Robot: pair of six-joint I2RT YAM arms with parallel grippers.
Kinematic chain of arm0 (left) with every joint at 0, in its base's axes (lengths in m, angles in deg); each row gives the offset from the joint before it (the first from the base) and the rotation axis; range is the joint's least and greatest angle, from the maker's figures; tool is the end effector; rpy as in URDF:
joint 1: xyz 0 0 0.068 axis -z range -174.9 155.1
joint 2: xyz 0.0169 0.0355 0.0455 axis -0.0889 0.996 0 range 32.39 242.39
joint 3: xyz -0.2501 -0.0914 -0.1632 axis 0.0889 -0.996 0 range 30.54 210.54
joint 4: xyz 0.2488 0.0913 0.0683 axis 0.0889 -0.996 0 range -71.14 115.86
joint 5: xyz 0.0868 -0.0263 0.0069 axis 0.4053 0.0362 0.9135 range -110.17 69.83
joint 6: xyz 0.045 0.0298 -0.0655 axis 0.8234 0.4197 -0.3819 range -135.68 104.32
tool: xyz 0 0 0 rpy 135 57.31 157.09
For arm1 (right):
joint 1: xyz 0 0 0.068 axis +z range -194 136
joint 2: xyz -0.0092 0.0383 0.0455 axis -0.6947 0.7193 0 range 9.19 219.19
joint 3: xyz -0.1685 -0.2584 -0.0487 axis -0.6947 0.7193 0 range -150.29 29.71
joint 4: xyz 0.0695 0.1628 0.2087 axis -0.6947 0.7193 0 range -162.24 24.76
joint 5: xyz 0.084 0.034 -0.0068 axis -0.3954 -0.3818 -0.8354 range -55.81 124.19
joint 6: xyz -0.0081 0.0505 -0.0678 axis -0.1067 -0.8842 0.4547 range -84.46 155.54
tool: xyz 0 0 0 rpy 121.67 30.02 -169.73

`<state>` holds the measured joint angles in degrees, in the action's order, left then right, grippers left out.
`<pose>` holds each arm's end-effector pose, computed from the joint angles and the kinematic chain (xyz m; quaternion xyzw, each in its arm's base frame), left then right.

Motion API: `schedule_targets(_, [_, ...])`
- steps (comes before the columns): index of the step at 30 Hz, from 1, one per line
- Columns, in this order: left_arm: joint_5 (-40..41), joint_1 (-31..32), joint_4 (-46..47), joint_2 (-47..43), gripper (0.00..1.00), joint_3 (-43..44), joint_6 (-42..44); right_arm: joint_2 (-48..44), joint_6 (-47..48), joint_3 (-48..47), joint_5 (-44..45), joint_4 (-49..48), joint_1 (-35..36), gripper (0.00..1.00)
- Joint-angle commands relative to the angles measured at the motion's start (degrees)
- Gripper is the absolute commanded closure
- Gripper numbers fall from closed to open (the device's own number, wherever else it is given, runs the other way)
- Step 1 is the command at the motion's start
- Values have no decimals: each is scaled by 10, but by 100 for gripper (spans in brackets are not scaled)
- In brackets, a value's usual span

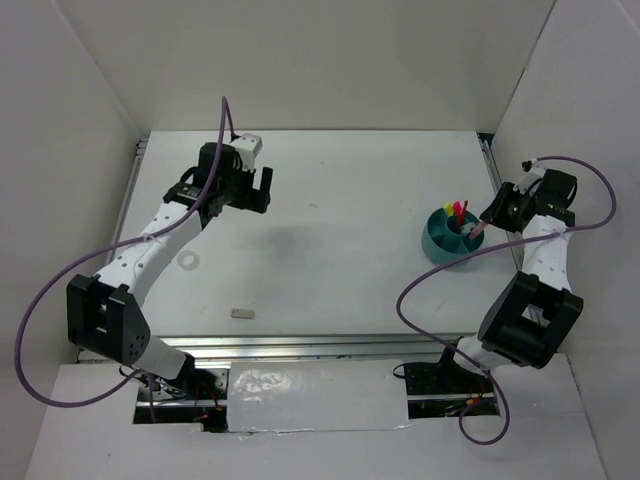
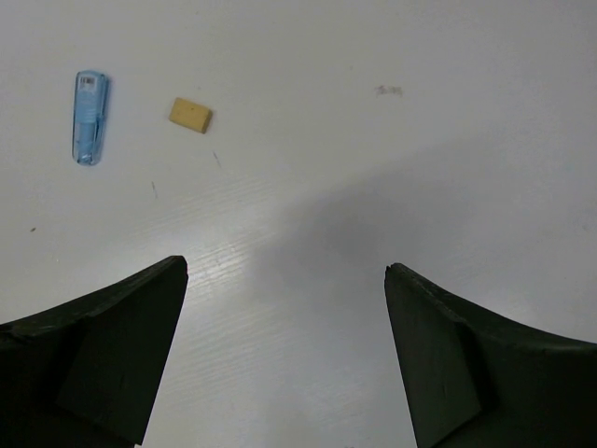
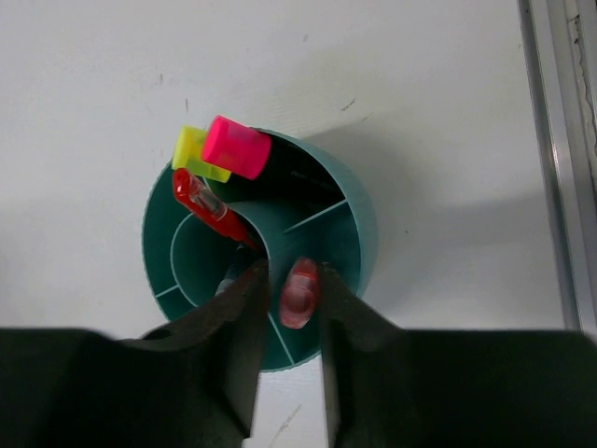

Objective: Sort the stationery into containers
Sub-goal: Place the pen in the storage box, then pick up the pen from the corner of the board.

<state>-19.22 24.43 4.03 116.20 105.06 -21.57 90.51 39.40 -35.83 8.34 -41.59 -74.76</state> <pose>0.3577 -0.1242 0.3571 0.0978 0.8653 -0.1003 0.4812 0.3052 -0.1437 0.3000 0.1297 0.8995 0.0907 0.4071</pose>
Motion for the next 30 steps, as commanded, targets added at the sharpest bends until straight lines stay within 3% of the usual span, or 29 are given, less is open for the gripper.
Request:
schedule_targets(1, [-28, -42, 25, 17, 1, 25, 21, 9, -4, 5, 18, -21, 9, 63])
schedule_targets(7, [-54, -96, 5, 104, 6, 104, 99, 2, -5, 0, 21, -12, 10, 50])
schedule_targets(18, [-167, -208, -58, 357, 20, 328, 169, -47, -16, -64, -34, 42, 17, 50])
schedule_targets(25, [-170, -216, -104, 499, 19, 483, 188, -106, -24, -76, -71, 55, 39, 50])
schedule_targets(30, [-146, -207, -93, 536, 22, 476, 197, -122, -21, -82, -79, 64, 54, 48])
